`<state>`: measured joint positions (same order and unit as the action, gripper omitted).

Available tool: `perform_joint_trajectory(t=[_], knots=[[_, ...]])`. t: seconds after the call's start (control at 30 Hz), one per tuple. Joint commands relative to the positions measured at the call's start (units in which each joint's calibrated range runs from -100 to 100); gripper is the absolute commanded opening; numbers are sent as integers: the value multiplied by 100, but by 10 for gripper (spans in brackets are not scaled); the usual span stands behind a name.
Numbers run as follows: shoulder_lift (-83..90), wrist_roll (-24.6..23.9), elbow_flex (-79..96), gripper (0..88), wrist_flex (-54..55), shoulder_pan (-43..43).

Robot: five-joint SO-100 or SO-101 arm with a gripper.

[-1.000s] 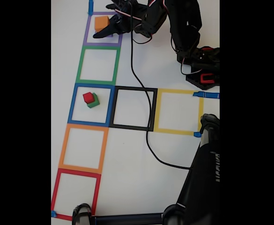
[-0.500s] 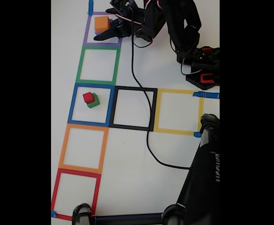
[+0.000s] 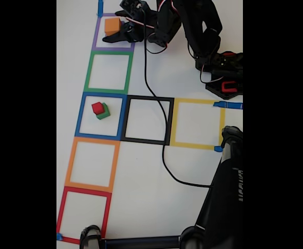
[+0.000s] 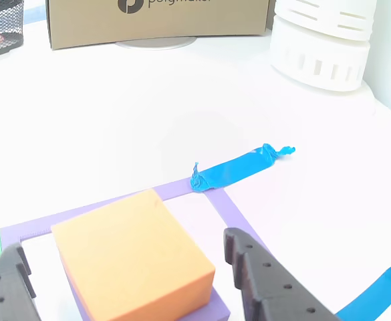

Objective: Tower of hanoi

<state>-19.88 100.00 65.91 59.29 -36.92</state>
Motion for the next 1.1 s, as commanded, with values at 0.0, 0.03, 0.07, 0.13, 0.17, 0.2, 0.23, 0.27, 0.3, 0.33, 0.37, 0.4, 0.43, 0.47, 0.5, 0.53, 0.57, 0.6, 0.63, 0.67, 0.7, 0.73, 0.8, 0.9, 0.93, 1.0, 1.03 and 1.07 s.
perform_joint_trajectory(t=[0.0,0.03,0.07,0.13,0.17,0.2,0.23,0.27,0.3,0.33,0.37,0.4,0.43,0.47,0.5,0.53,0.57,0.6,0.63,0.67,0.7,0.73,0.8,0.9,0.93,1.0,1.03,1.07], knots=[[38,0,-155,314,103,-18],[30,0,-155,308,103,-28],[30,0,-155,303,103,-28],[22,0,-155,297,95,-28],[22,0,-155,294,95,-18],[22,0,-155,291,95,-18],[22,0,-155,289,95,-9],[22,0,-155,286,95,11],[22,0,-164,280,95,20],[22,0,-164,275,95,30],[22,0,-164,267,95,39],[22,0,-164,259,95,49],[22,0,-164,253,95,58],[22,0,-164,247,95,78],[22,0,-164,244,95,87],[22,0,-164,235,95,97],[14,0,-164,226,87,97],[14,0,-164,222,87,97],[6,0,-155,215,87,106],[-2,0,-146,208,79,106],[-2,0,-146,208,79,106],[-10,0,-146,206,79,116],[-26,0,-137,205,79,126],[-59,0,-119,198,87,135],[-59,0,-110,192,87,145],[-67,0,-101,185,87,154],[-67,0,-101,181,87,154],[-75,0,-101,176,87,154]])
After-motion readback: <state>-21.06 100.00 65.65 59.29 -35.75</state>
